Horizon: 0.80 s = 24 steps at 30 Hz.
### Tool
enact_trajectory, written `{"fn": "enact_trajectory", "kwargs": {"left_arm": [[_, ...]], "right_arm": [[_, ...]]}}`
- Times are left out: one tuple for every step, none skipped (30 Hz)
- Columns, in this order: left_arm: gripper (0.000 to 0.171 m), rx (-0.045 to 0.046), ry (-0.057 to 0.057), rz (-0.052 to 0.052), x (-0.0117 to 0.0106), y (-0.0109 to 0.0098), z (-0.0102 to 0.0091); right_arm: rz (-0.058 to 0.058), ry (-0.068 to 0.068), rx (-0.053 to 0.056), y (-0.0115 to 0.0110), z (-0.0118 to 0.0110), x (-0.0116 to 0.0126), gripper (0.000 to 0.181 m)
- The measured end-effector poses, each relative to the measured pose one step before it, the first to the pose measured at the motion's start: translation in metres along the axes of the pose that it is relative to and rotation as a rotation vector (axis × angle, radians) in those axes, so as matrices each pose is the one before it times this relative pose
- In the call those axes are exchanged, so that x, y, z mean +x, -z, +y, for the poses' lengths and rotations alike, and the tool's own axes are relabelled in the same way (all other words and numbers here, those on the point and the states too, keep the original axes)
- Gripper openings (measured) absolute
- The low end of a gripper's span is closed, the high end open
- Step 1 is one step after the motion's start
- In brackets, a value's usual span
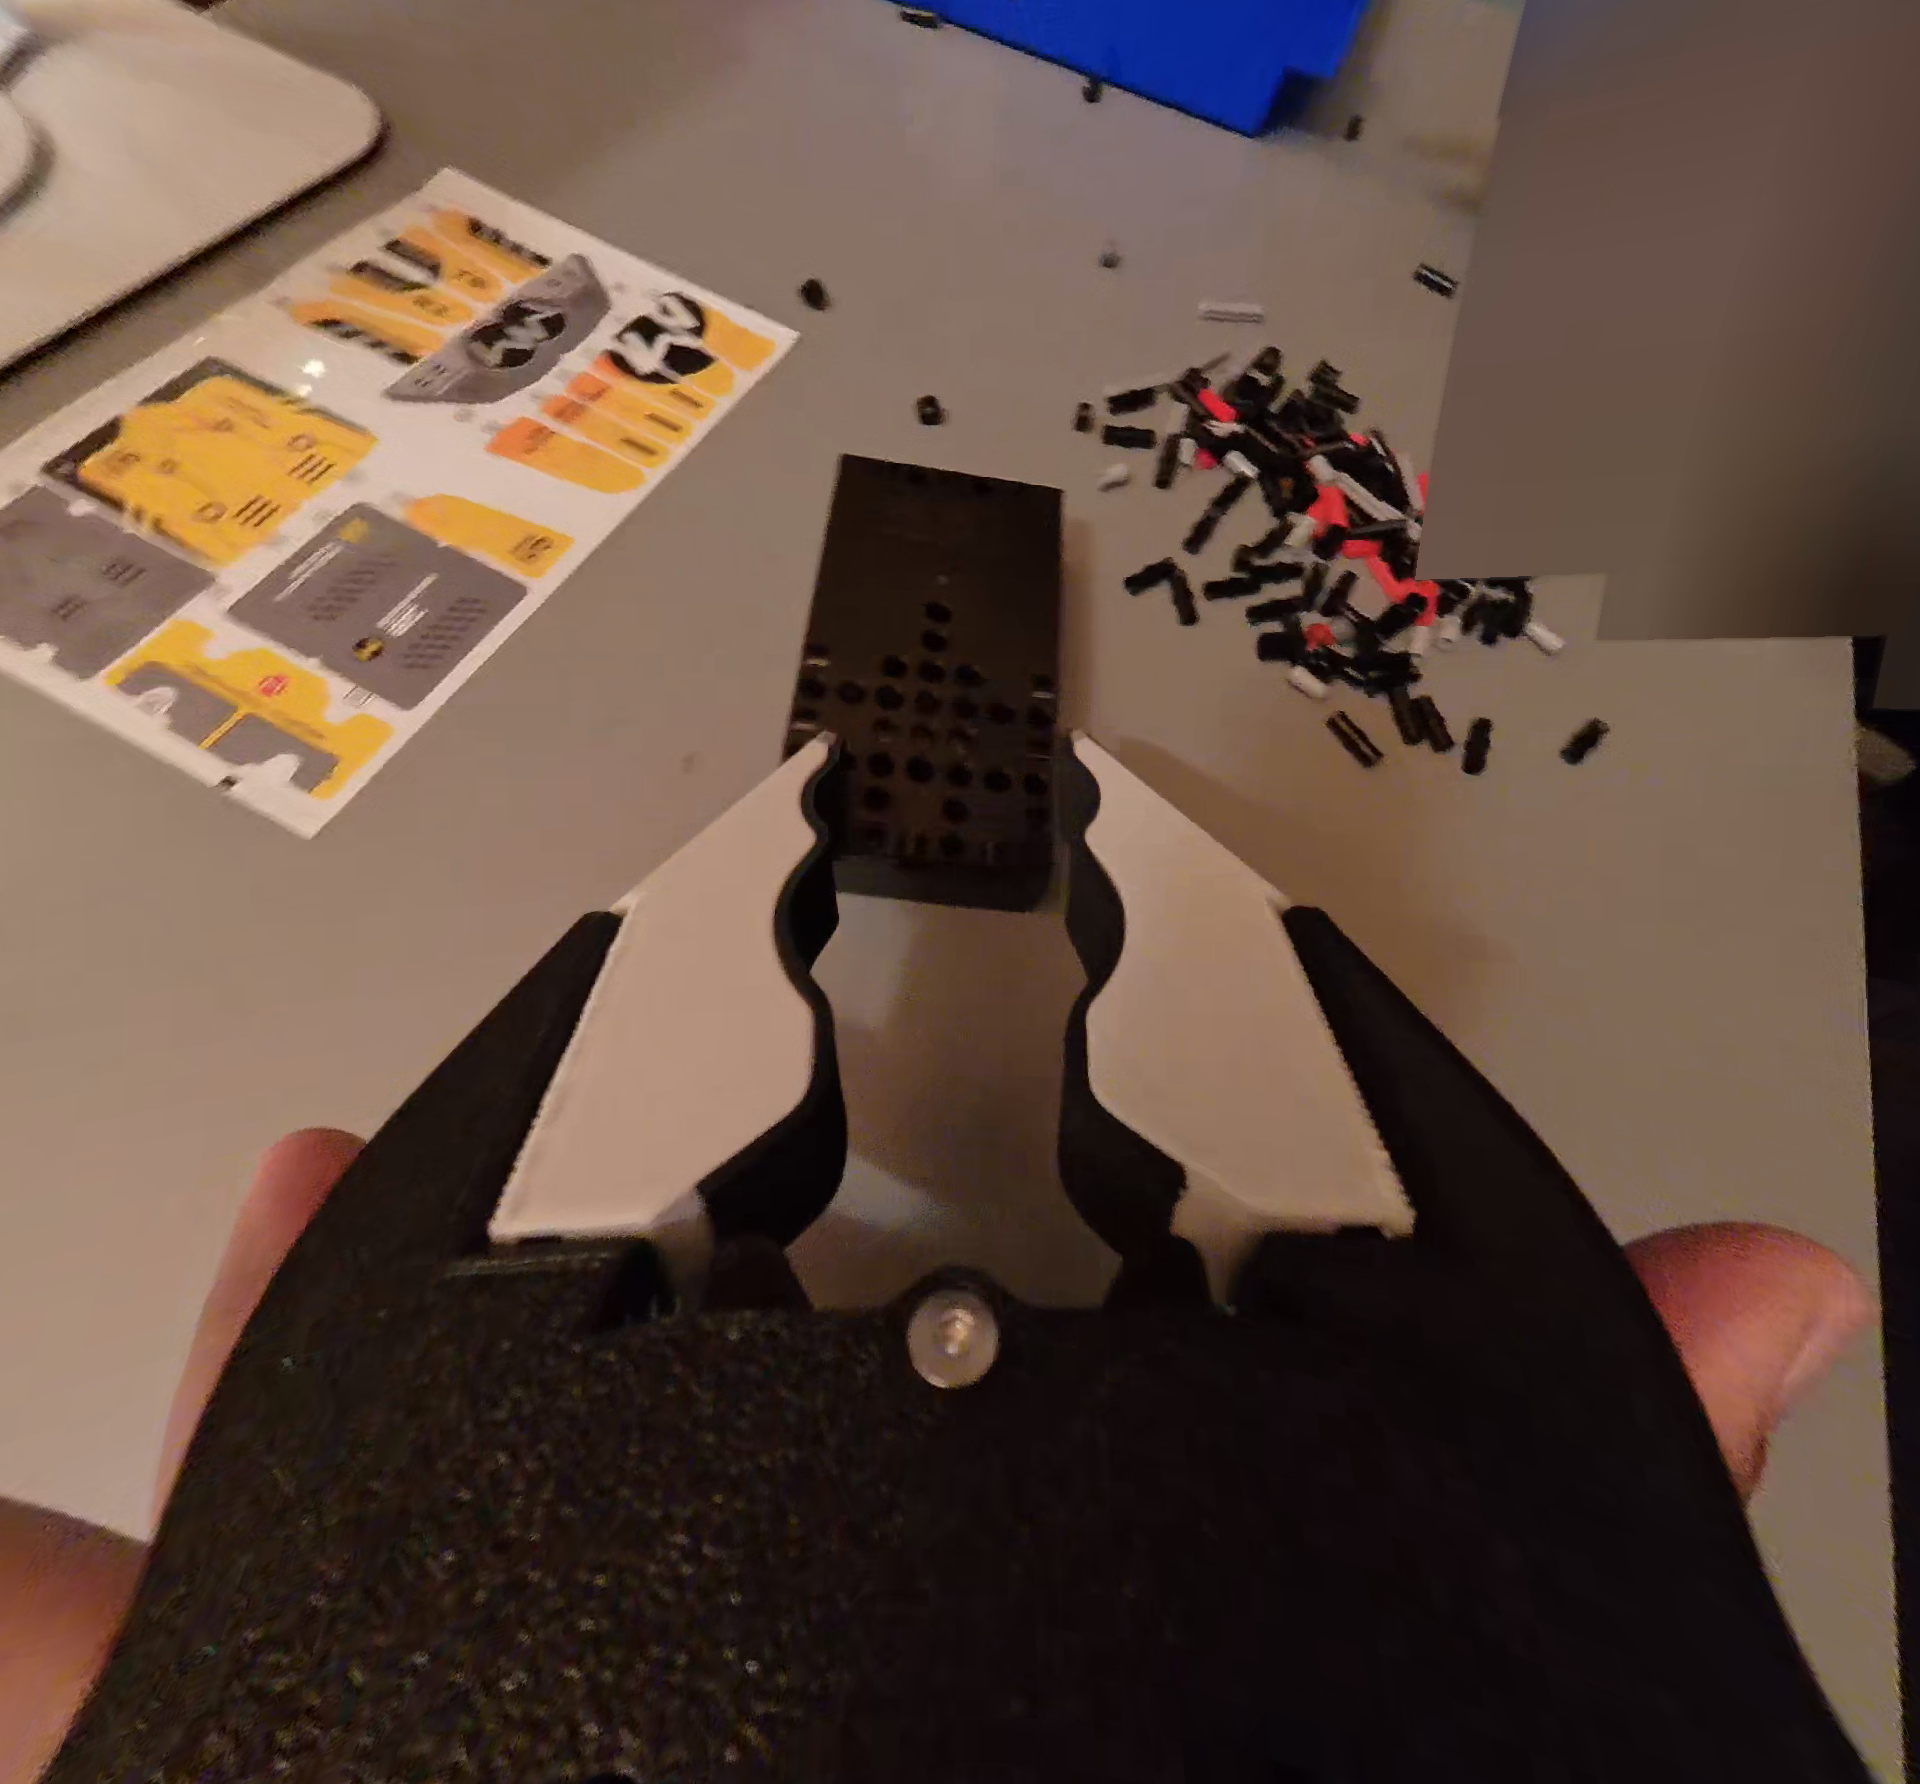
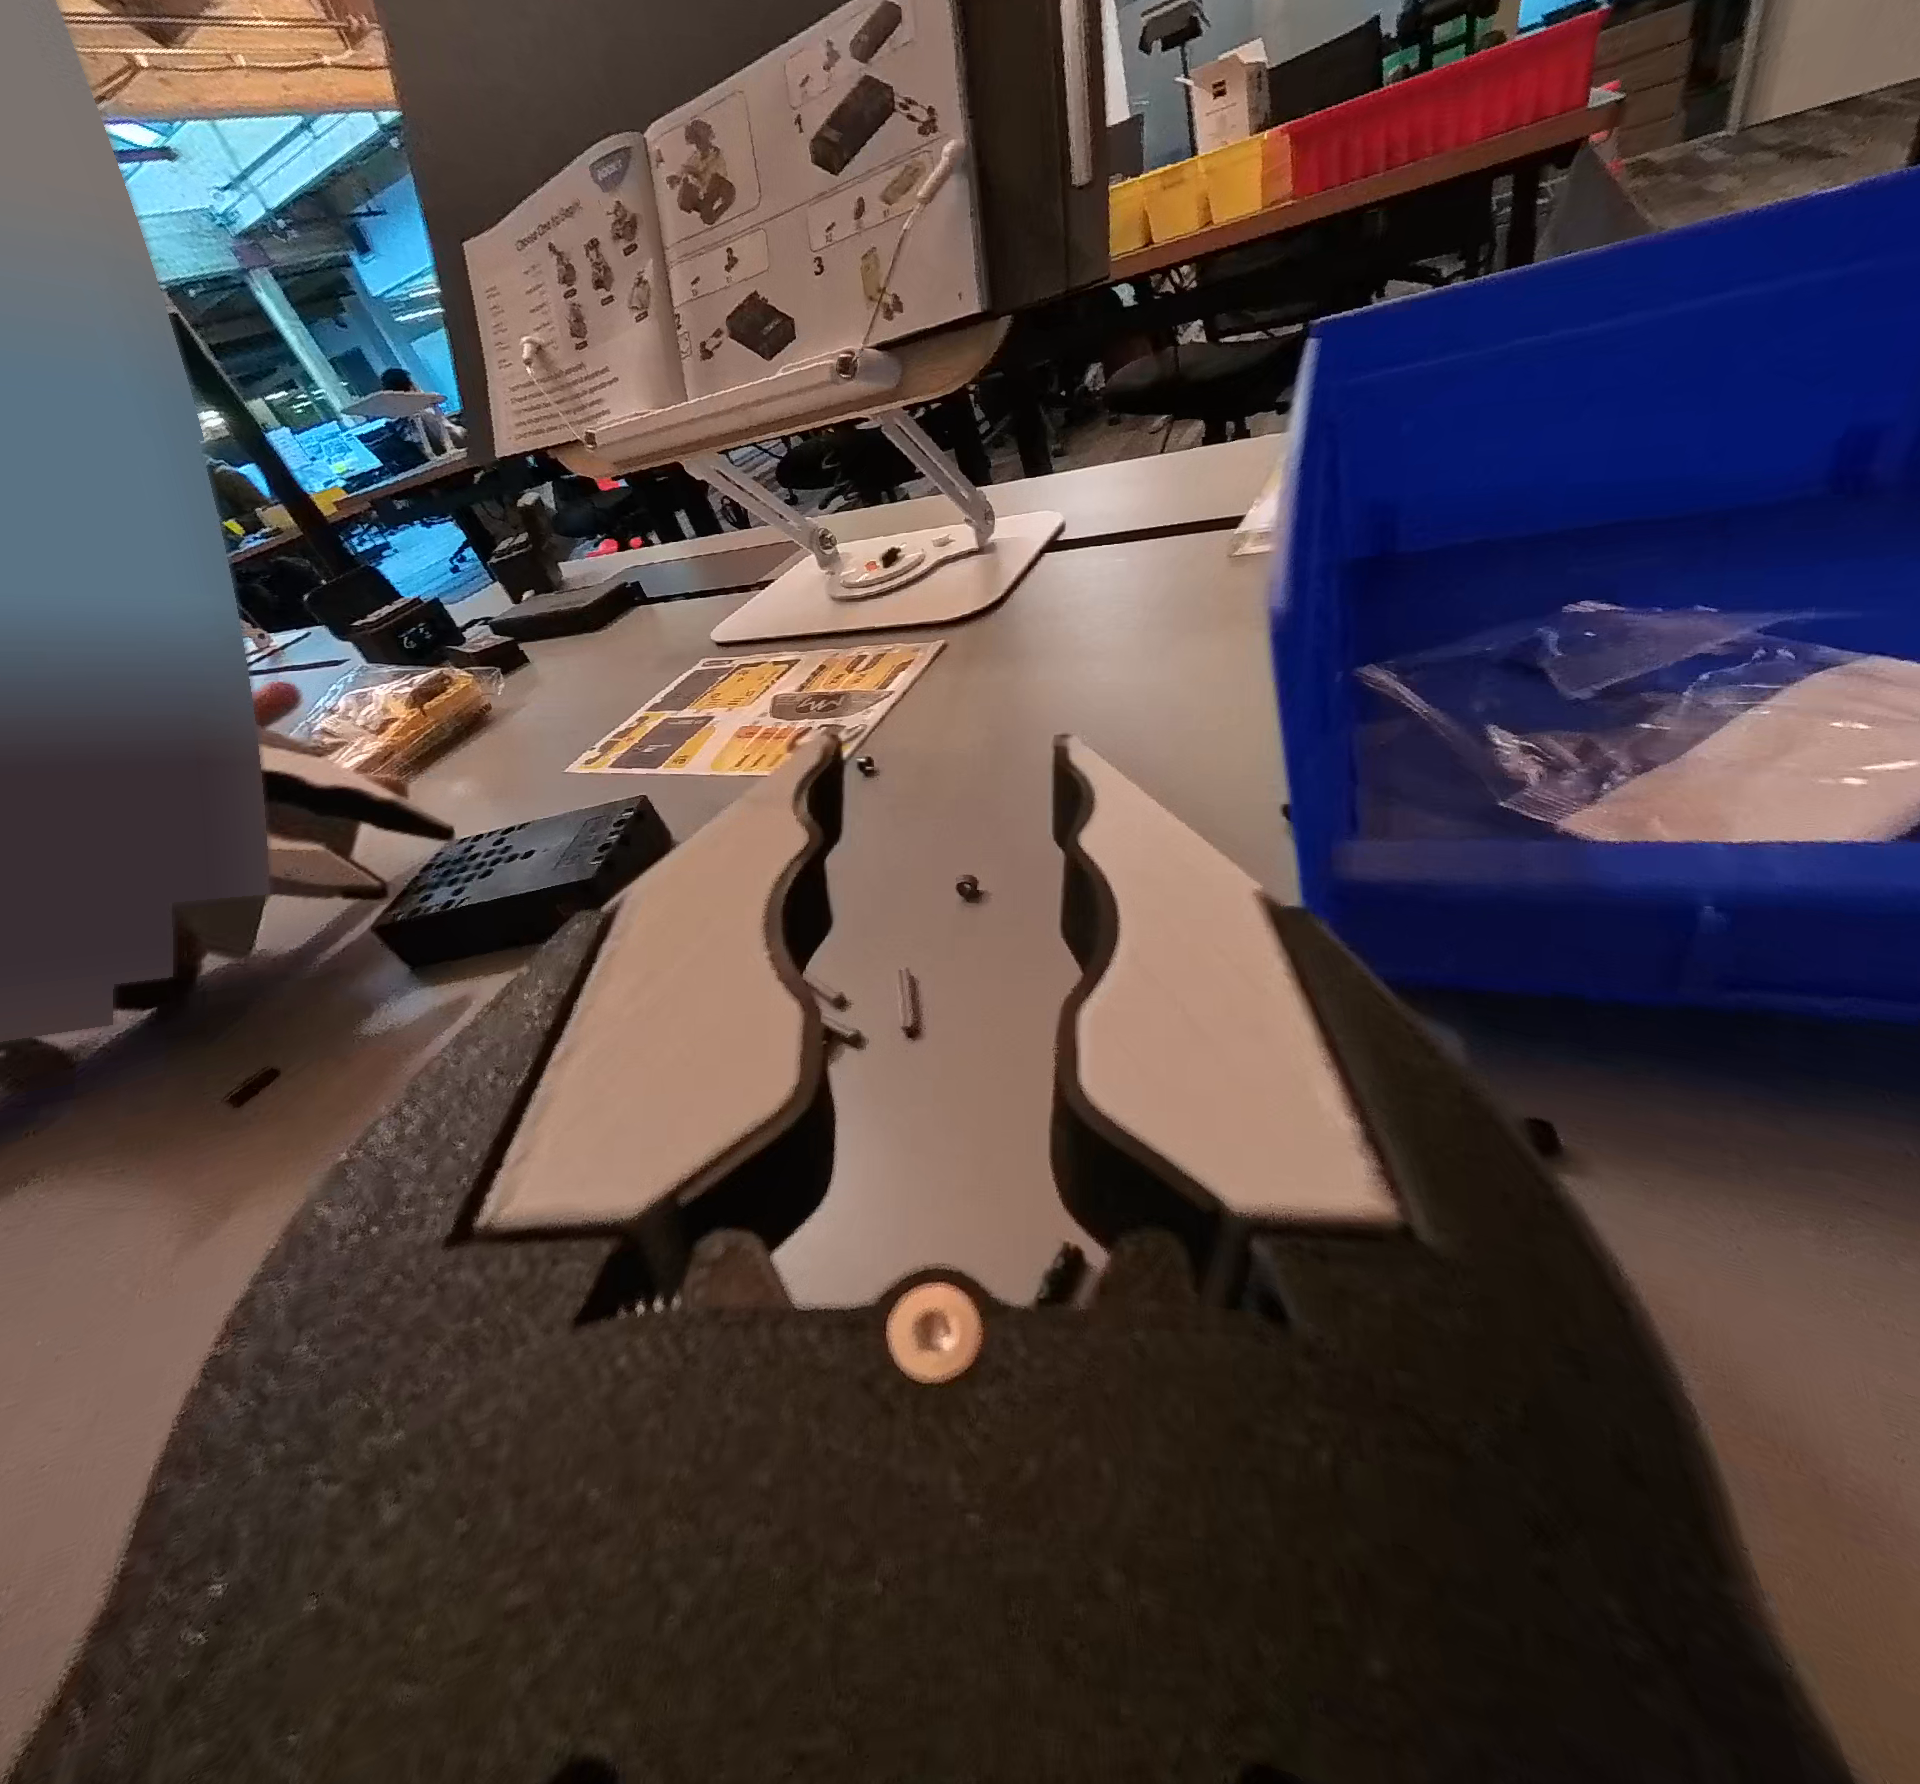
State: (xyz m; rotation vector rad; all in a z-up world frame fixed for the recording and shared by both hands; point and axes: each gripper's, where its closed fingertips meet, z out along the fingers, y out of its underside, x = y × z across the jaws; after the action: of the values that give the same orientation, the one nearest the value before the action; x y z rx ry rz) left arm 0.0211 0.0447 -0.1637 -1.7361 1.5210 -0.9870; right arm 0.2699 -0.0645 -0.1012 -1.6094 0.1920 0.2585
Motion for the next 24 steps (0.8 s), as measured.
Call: {"fn": "enact_trajectory", "kwargs": {"left_arm": [[0.040,0.01544,-0.0358,0.0126,0.00493,-0.00085,-0.00269],[0.039,0.03844,-0.0269,0.0076,0.00402,0.00048,-0.00661],[0.039,0.04222,-0.0069,0.0201,0.00486,0.00124,-0.00748],[0.039,0.04319,0.0045,0.0355,0.00603,0.00141,-0.00721],[0.039,0.04680,0.0022,0.0303,0.00436,0.00151,-0.00705],[0.039,0.04249,0.0010,0.0183,0.00201,0.00156,-0.00583],[0.039,0.03374,0.0071,0.0138,0.00054,0.00150,-0.00443],[0.039,0.03686,0.0156,0.0047,-0.00141,0.00163,-0.00492],[0.039,0.03802,0.0195,0.0002,-0.00228,0.00169,-0.00513],[0.039,0.03229,0.0150,0.0086,-0.00083,0.00198,-0.00436],[0.039,0.02653,0.0147,0.0089,-0.00089,0.00237,-0.00355],[0.039,0.01770,0.0212,0.0014,-0.00224,0.00203,-0.00236],[0.039,0.01279,0.0176,-0.0038,-0.00249,0.00157,-0.00173],[0.039,0.01055,0.0104,-0.0107,-0.00275,0.00107,-0.00135],[0.039,0.00356,0.0052,-0.0140,-0.00251,0.00023,-0.00037],[0.039,-0.00260,-0.0013,-0.0129,-0.00177,-0.00043,0.00043],[0.039,-0.00774,-0.0036,-0.0136,-0.00150,-0.00120,0.00115],[0.039,-0.01270,-0.0049,-0.0114,-0.00098,-0.00155,0.00170],[0.039,-0.01424,-0.0085,-0.0067,0.00015,-0.00156,0.00193],[0.039,-0.01342,-0.0109,-0.0064,0.00035,-0.00152,0.00175],[0.039,-0.01243,-0.0125,-0.0079,0.00046,-0.00148,0.00157],[0.039,-0.01093,-0.0141,-0.0101,0.00025,-0.00118,0.00141],[0.039,-0.00946,-0.0159,-0.0124,0.00012,-0.00107,0.00124],[0.039,-0.00888,-0.0170,-0.0132,0.00025,-0.00099,0.00116]], "right_arm": [[-0.0145,0.0115,0.0035,0.00029,-0.00037,-0.00330,0.038],[-0.0088,0.0158,0.0023,0.00010,-0.00028,-0.00283,0.036],[-0.0052,0.0155,-0.0008,-0.00031,0.00021,-0.00238,0.035],[-0.0069,0.0116,-0.0024,-0.00058,0.00035,-0.00236,0.035],[-0.0064,0.0055,-0.0035,-0.00073,0.00050,-0.00155,0.035],[-0.0039,-0.0012,-0.0045,-0.00078,0.00067,-0.00051,0.035],[-0.0028,-0.0077,-0.0044,-0.00058,0.00068,0.00040,0.035],[-0.0040,-0.0128,-0.0026,-0.00043,0.00040,0.00078,0.035],[-0.0045,-0.0157,-0.0004,-0.00012,0.00005,0.00108,0.035],[-0.0036,-0.0161,0.0007,-0.00009,-0.00005,0.00120,0.035],[-0.0028,-0.0137,0.0011,0.00016,-0.00014,0.00113,0.036],[-0.0021,-0.0096,0.0012,0.00008,-0.00015,0.00070,0.036],[-0.0009,-0.0050,0.0004,-0.00005,0.00008,0.00041,0.036],[-0.0003,-0.0008,-0.0007,-0.00013,0.00003,0.00011,0.036],[-0.0002,0.0020,-0.0011,-0.00017,0.00026,-0.00024,0.036],[-0.0002,0.0026,-0.0006,-0.00020,0.00010,-0.00023,0.036],[0.0001,0.0020,0.0004,-0.00007,-0.00004,-0.00025,0.035],[0.0002,0.0011,0.0014,0.00009,-0.00015,-0.00001,0.035],[0.0002,0.0002,0.0019,0.00015,-0.00022,-0.00008,0.035],[0.0009,-0.0004,0.0021,0.00016,-0.00031,0.00017,0.035],[0.0017,-0.0006,0.0021,0.00016,-0.00021,0.00029,0.035],[0.0020,-0.0011,0.0024,0.00015,-0.00028,0.00038,0.035],[0.0022,-0.0018,0.0028,0.00022,-0.00033,0.00036,0.035],[0.0024,-0.0020,0.0028,0.00023,-0.00036,0.00047,0.035]]}}
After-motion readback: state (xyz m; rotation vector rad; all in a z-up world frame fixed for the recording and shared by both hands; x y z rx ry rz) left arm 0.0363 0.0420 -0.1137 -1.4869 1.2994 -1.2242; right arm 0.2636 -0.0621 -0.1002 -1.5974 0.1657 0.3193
